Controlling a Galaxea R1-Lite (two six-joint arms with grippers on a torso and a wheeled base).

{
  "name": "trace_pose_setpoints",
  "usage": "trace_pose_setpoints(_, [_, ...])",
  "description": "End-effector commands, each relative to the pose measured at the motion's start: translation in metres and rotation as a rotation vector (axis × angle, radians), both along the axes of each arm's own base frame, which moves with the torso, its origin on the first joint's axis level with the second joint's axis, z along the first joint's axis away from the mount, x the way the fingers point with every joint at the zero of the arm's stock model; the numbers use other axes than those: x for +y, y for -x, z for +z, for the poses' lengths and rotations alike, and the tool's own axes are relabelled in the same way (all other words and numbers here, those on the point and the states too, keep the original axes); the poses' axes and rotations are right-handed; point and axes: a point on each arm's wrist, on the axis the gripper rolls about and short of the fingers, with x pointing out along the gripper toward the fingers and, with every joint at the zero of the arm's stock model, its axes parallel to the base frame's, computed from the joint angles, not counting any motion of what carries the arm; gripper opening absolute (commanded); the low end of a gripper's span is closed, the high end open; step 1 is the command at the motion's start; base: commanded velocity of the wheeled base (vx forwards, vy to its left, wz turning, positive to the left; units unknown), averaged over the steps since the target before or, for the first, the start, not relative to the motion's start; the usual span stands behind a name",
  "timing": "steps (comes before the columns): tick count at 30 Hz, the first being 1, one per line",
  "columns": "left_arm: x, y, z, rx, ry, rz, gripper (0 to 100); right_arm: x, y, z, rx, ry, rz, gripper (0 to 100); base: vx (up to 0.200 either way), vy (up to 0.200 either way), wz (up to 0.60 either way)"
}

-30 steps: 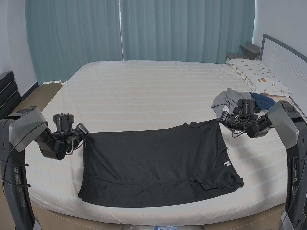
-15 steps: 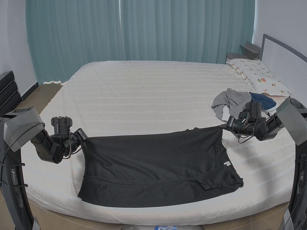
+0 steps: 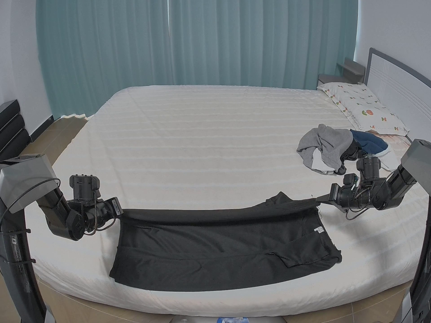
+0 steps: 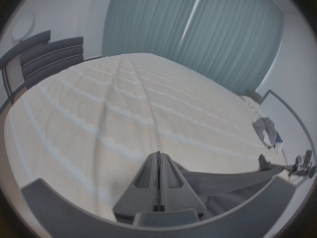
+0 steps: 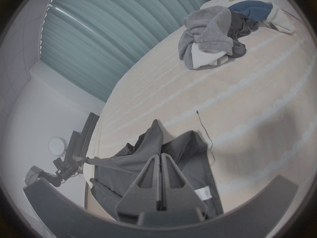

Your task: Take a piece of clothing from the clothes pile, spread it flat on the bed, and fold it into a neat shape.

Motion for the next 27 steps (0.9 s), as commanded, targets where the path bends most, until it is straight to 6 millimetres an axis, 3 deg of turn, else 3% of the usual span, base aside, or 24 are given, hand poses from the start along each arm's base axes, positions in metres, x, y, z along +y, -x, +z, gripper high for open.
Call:
trace_pose_setpoints(1, [-0.002,0.018,-0.009,0.066,-0.062,-0.054,0,-0.001,0.019,-0.006,0.035,0.031,0.03,0,0.0,0.0,0.0])
trace_pose_setpoints(13, [-0.012,0.04,-0.03,0.176,-0.179,-0.185,0,0.0,0.041,-0.029,0.09,0.103,0.105,0,0.0,0.0,0.0])
trace_pose_setpoints(27, [-0.015,0.047,-0.032,0.205,-0.182,-0.199,0,-0.004,0.046,-0.04,0.131,0.147,0.134,0,0.0,0.0,0.0])
